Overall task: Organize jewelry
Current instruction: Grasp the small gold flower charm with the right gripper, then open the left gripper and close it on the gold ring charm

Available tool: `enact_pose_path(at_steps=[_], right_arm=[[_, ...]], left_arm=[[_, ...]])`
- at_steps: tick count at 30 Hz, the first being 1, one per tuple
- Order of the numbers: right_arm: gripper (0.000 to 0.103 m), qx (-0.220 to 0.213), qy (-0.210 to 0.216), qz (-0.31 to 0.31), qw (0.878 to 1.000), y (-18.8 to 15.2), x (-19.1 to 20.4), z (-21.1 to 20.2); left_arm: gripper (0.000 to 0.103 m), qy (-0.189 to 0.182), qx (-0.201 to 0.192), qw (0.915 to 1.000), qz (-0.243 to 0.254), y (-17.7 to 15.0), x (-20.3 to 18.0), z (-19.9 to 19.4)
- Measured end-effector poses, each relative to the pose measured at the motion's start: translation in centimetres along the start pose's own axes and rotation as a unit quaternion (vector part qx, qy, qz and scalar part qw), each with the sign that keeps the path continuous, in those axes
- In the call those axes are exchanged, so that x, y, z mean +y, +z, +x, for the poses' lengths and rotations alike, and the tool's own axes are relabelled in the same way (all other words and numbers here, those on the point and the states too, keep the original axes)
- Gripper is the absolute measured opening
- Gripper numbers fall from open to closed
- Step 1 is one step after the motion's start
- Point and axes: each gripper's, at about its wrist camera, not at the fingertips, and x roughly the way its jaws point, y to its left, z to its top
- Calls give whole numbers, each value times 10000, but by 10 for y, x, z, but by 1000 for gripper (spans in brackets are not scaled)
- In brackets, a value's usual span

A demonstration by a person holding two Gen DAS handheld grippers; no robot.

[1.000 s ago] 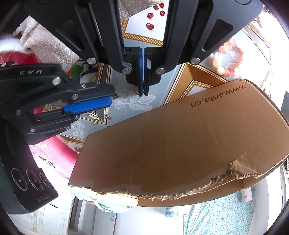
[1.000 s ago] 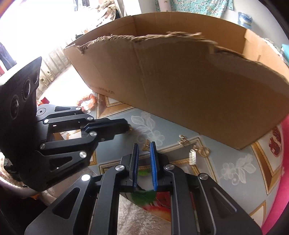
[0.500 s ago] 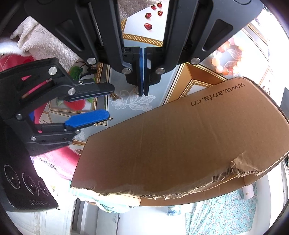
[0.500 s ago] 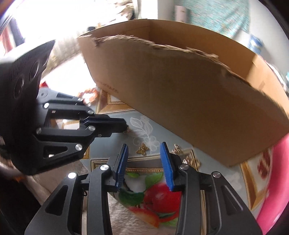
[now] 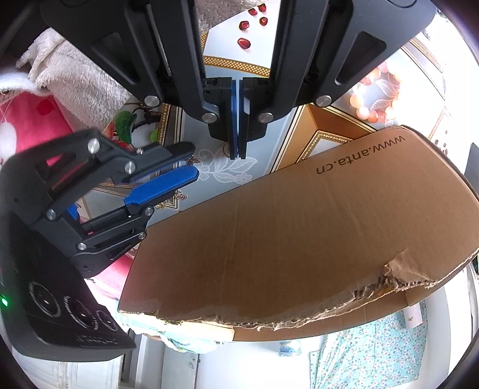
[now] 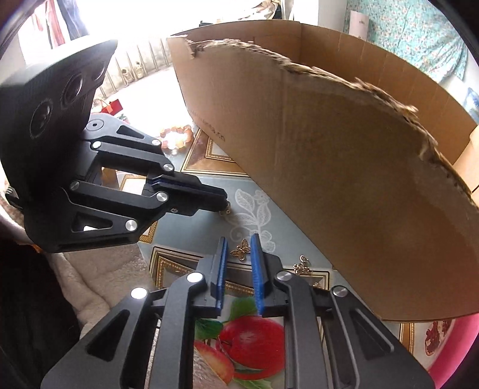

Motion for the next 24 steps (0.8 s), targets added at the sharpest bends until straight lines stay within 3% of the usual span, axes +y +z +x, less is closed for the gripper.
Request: enact_pose_path(at_steps=[16, 17, 20, 24], right_arm=[[13, -300, -12, 591, 9978, -22, -19, -18], [13, -346, -43, 688, 9970, -25, -21, -22], [13, -516, -207, 1078, 9926, -36, -28, -32], [13, -812, -307, 1735, 9810, -53, -33, -40]], left_arm=[[1, -212, -41, 9998, 33, 6, 1, -5], [3, -244, -17, 9997, 48, 6, 1, -5], [26, -236, 100, 9996, 89, 9, -1, -2], [28, -1, 224, 9993, 284, 13, -9, 5]])
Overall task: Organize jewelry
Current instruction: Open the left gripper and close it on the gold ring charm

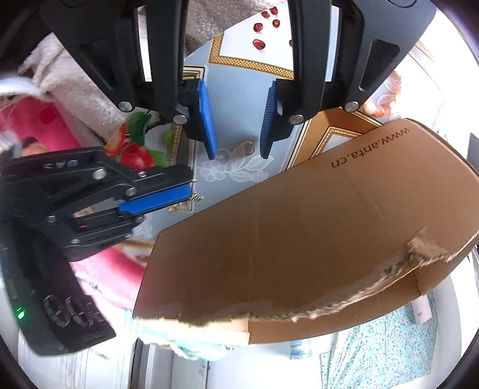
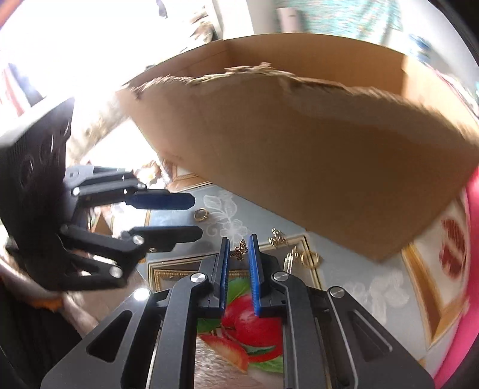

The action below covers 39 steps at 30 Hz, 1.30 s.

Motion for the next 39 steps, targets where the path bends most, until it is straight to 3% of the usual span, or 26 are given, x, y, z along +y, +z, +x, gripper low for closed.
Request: enact_pose_path(at_steps=[4, 10, 17, 20, 28, 39], right_arm=[[13, -205, -6, 317, 9993, -11, -3, -8], [13, -431, 8, 538, 9976, -22, -7, -17], [13, -450, 124, 588, 9972, -32, -14, -14], [13, -522, 158, 641, 9964, -36, -19, -14], [13, -671, 374, 766, 9941, -53, -37, -20], [13, -881, 409, 874, 9914, -63, -50, -37]], left_arm=[[28, 118, 135, 9998, -19, 6, -1, 6], [28, 405, 451, 9970, -487, 18, 3, 12], [27, 902, 606, 9910, -777, 21, -4, 15], [26, 962, 652, 9895, -857, 24, -5, 16], [11, 996, 730, 9886, -867, 34, -11, 24], [11, 952, 673, 9897, -836, 33, -16, 22]])
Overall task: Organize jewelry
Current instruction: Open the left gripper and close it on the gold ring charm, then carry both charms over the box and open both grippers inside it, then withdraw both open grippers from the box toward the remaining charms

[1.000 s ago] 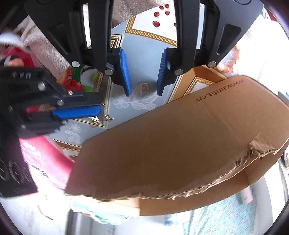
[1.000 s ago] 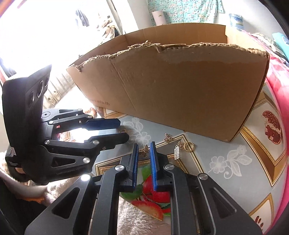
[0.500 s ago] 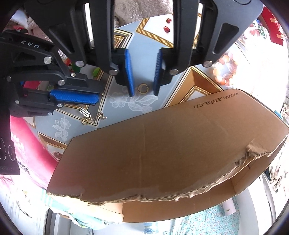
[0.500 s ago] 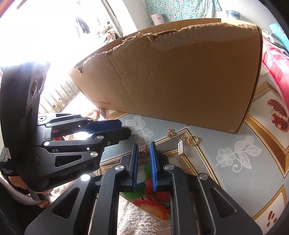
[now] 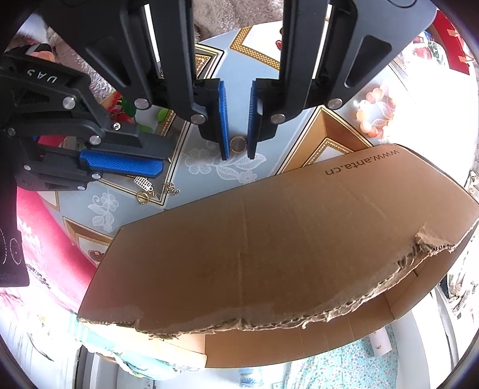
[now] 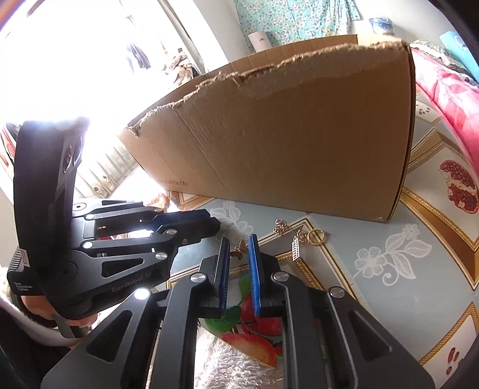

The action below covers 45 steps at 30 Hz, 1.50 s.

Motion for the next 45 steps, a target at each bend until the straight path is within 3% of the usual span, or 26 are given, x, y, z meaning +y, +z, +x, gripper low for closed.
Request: enact_pose_path(at_steps=[8, 15, 20, 23, 25, 28, 31, 34, 40, 43, 45], right_arm=[[13, -211, -134, -89, 9996, -2, 13, -27], [13, -762, -120, -332, 9965, 19, 33, -73], [13, -1234, -97, -445, 9913, 52, 43, -95], [13, -1200, -62, -366, 9921, 79, 42, -87], [13, -941, -8, -194, 9954, 95, 33, -73], [13, -237, 74, 218, 9995, 121, 12, -39], [13, 364, 300, 532, 9975, 133, -4, -8], [13, 706, 339, 570, 9953, 140, -10, 13], [14, 843, 274, 465, 9950, 154, -10, 22], [15, 813, 274, 466, 9952, 158, -12, 20], [17, 781, 276, 469, 9955, 160, -15, 18]], left_arm=[[10, -299, -182, 9994, 20, -12, 16, -15], [11, -834, -1096, 9897, 395, -17, 22, -78], [11, -1094, -1790, 9763, 537, 3, 32, -126], [11, -1041, -1931, 9744, 504, 26, 47, -133], [11, -1002, -1760, 9784, 417, 48, 57, -125], [11, -1187, -1116, 9865, 141, 84, 84, -95], [11, -1453, -312, 9888, -101, 112, 110, -51], [11, -1372, 119, 9903, -180, 128, 121, -17], [12, -1349, 470, 9882, -562, 138, 136, 14], [23, -1318, 396, 9887, -597, 142, 137, 17], [24, -1237, 311, 9902, -567, 148, 135, 17]])
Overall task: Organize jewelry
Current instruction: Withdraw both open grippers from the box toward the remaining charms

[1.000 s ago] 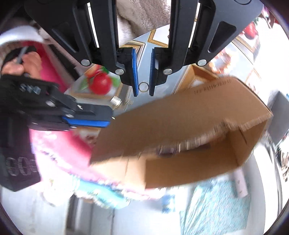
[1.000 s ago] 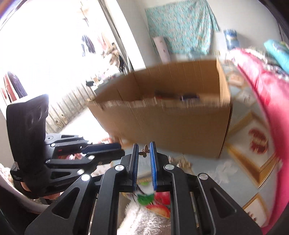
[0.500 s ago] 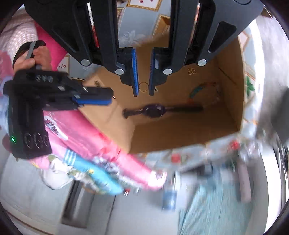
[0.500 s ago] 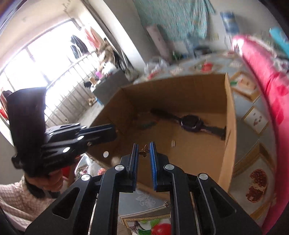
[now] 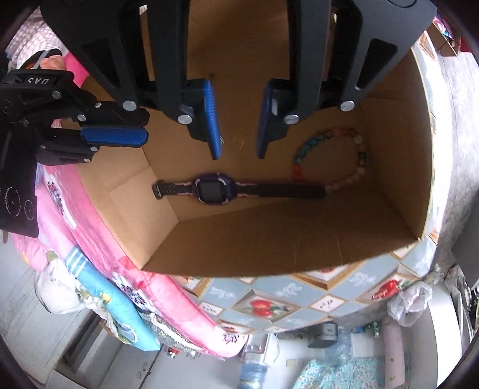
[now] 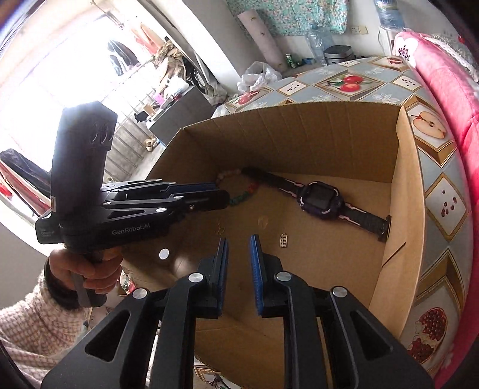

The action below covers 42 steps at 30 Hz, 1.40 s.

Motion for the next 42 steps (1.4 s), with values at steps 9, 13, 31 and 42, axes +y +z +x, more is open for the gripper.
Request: enact_pose_path(at_steps=[9, 13, 31, 42], right_arm=[[29, -317, -159, -94, 9993, 1, 4, -18], [37, -554, -185, -162, 9982, 0, 8, -32], [96, -2124, -1638, -519, 9620, -108, 58, -130], [96, -769, -3085, 373, 9474, -158, 12, -64]], left_arm=[[25, 117, -176, 9997, 94, 1, -3, -10], [30, 138, -638, 9977, 194, -5, -9, -29], [89, -764, -2445, 9621, 936, -127, -47, -145], [90, 94, -1344, 9818, 1335, -186, -86, -63]])
